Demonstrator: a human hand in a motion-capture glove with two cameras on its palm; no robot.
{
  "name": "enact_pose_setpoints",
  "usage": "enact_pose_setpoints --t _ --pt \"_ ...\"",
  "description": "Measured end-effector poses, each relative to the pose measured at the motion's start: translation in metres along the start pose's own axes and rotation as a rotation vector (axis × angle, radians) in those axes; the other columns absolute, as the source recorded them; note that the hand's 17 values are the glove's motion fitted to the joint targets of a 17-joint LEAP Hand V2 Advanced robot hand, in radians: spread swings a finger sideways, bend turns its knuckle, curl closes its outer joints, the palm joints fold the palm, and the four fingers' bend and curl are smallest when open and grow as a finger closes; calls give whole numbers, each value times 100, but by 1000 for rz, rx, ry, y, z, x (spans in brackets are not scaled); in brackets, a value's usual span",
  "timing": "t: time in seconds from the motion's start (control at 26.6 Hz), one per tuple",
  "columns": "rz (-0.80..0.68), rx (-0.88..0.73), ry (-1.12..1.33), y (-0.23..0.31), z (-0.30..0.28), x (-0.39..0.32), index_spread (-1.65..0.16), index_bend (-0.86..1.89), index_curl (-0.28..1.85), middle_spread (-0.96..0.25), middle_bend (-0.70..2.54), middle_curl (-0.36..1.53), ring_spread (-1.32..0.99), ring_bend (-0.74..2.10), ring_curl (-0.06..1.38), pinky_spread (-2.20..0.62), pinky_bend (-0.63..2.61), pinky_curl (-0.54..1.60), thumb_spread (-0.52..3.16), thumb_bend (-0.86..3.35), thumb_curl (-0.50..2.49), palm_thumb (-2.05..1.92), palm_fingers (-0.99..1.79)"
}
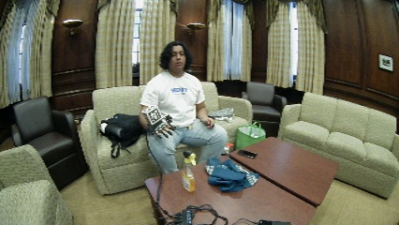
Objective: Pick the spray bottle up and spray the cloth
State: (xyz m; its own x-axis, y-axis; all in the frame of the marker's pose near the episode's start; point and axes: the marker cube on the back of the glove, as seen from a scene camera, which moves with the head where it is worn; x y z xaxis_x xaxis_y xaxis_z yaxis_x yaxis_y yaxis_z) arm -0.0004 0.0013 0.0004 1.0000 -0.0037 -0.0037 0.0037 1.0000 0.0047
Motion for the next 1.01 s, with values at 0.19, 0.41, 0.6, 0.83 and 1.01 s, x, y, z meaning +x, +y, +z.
enact_pose_setpoints --t 0.19,0.41,0.6,0.83,1.01 --pt "-6 8 0 -2 -2 1 -29 17 13 -8 25 13 -7 43 16 14 35 15 60 17 11 35 59" --pt "8 18 -15 -7 -5 3 -36 15 18 -9 25 18 -8 43 21 18 34 20 79 13 14 38 57" --pt "68 66 -116 -15 4 1 -38 15 20 -10 24 21 -9 43 23 20 33 22 87 9 17 40 57" --pt "197 226 -341 -52 29 5 -39 14 21 -10 24 25 -9 42 25 20 32 24 93 6 20 44 58" --pt "272 231 -439 -59 51 12 -39 13 22 -10 25 27 -9 41 26 20 32 26 96 3 22 45 58"
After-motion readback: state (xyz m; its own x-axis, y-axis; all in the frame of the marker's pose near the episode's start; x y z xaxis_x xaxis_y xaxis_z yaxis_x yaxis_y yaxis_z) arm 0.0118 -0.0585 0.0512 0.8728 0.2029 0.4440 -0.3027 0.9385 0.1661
